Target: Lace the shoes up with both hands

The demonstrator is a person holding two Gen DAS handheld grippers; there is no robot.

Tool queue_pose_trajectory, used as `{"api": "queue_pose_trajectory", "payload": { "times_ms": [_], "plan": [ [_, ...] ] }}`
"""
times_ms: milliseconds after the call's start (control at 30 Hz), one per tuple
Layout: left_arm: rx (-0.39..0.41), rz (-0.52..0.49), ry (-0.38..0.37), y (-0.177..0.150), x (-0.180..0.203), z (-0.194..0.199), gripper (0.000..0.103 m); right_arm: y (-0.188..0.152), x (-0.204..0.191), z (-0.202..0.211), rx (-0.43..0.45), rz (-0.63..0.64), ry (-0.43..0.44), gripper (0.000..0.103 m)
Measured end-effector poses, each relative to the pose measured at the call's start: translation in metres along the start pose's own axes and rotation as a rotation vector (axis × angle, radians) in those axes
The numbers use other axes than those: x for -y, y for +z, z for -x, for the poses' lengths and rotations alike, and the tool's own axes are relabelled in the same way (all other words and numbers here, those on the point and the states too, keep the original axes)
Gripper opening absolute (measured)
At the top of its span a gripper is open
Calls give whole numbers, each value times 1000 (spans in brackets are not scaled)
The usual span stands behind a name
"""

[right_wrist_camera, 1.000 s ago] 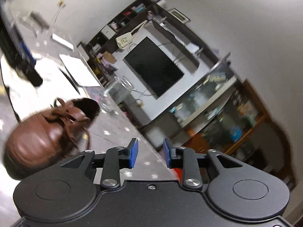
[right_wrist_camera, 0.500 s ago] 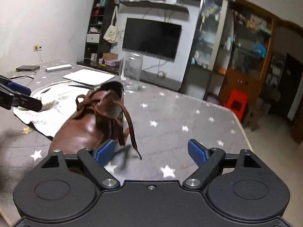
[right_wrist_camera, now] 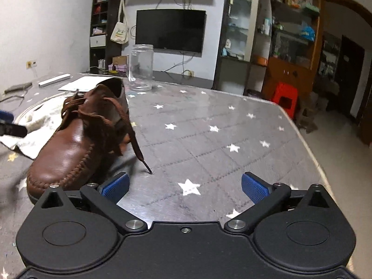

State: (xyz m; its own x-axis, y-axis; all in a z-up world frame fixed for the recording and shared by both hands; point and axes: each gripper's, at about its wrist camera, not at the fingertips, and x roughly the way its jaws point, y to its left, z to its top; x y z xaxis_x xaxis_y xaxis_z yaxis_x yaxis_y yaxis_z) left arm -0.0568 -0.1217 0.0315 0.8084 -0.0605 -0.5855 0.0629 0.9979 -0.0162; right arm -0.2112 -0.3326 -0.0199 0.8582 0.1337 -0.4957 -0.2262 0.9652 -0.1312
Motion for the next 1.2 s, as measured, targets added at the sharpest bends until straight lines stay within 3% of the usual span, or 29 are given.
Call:
{"api": "queue_pose_trajectory", "payload": {
  "times_ms": [467, 1200],
  "plan": [
    [20, -11, 10, 4, -4, 0, 86, -6, 19, -16, -42, -24, -7, 103],
    [-10, -18, 33, 2, -16, -15, 86, -3, 33, -33, -120, -65, 44, 103]
  ]
}}
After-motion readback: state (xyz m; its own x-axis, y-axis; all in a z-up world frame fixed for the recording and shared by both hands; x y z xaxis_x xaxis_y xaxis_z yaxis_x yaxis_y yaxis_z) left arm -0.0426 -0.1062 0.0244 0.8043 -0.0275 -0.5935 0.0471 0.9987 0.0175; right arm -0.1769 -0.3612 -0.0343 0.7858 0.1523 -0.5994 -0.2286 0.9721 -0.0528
